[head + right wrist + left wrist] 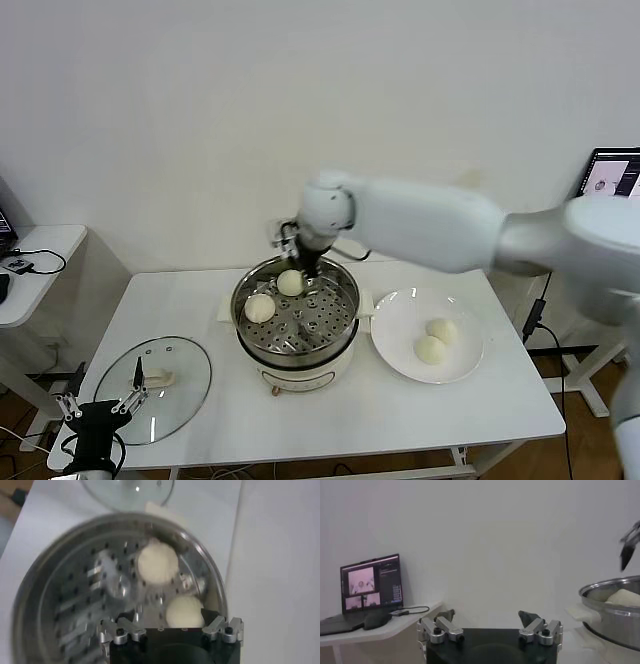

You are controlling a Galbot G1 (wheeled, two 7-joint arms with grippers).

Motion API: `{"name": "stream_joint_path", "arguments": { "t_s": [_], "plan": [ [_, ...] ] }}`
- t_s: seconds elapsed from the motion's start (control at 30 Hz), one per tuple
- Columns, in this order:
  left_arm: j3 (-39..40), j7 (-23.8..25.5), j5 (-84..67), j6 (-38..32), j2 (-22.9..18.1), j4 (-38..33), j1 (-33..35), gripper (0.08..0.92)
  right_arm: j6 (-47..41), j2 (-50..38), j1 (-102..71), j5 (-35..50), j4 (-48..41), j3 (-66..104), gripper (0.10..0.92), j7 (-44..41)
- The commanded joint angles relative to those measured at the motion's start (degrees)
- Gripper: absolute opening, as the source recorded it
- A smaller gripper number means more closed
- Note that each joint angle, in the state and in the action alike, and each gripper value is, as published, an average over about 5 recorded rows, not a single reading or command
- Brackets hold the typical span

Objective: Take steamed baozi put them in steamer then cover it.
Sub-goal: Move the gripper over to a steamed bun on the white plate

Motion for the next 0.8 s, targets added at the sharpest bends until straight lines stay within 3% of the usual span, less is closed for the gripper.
{"name": "stream_joint_path", "arguments": {
  "t_s": [0.03, 0.33, 0.8],
  "plan": [
    [0.5, 0.0, 0.3, 0.0, -0.2, -0.3, 0.4, 0.823, 5.3, -22.9, 7.1, -5.8, 15.6, -2.5, 0.823, -6.2],
    [1.2, 0.0, 1.2, 0.1, -0.4, -0.5, 0.9, 0.823, 9.5, -37.4, -4.4, -16.5, 17.5, 1.0, 0.823, -6.6],
    [1.1, 0.1, 1.7, 0.6, -0.6, -0.2, 0.5, 0.823, 11.2, -38.3, -27.7, -25.8, 12.7, 15.6, 0.823, -3.0]
  ]
}}
